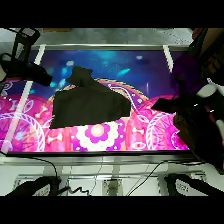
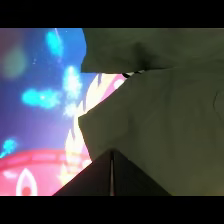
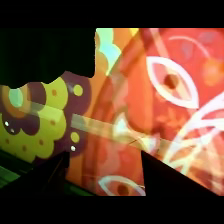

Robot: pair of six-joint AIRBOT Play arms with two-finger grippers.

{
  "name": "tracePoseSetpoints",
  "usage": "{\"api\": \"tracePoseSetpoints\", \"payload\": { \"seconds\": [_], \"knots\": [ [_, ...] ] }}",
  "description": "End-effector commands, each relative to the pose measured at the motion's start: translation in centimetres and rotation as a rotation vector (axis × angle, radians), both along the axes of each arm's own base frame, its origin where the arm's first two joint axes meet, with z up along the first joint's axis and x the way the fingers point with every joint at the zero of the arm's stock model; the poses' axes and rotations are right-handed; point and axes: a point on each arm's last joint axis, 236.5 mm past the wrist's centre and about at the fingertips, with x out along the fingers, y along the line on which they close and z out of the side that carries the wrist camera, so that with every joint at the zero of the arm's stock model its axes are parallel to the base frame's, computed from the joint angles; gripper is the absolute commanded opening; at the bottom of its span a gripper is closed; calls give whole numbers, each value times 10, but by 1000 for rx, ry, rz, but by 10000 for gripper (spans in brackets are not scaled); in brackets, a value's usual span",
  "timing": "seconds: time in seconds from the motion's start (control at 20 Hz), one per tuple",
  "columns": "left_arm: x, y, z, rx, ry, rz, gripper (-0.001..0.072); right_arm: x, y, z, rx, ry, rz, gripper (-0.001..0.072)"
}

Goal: Fold the clothes and pants, and hang the long-sleeved shirts on hangers.

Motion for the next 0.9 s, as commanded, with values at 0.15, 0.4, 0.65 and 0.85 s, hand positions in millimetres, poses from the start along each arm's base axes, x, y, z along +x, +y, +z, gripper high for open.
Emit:
{"api": "tracePoseSetpoints", "payload": {
  "seconds": [0.15,0.4,0.65,0.85],
  "knots": [
    [12,31,-26,-122,64,195,510,4,67,-106,129,115,-118,504],
    [2,97,-44,-187,116,401,508,31,103,-132,298,197,-178,504],
    [-31,194,-90,-243,204,666,403,41,108,-146,342,286,-252,481],
    [-70,220,-160,-490,366,827,406,49,115,-137,383,278,-279,440]
  ]
}}
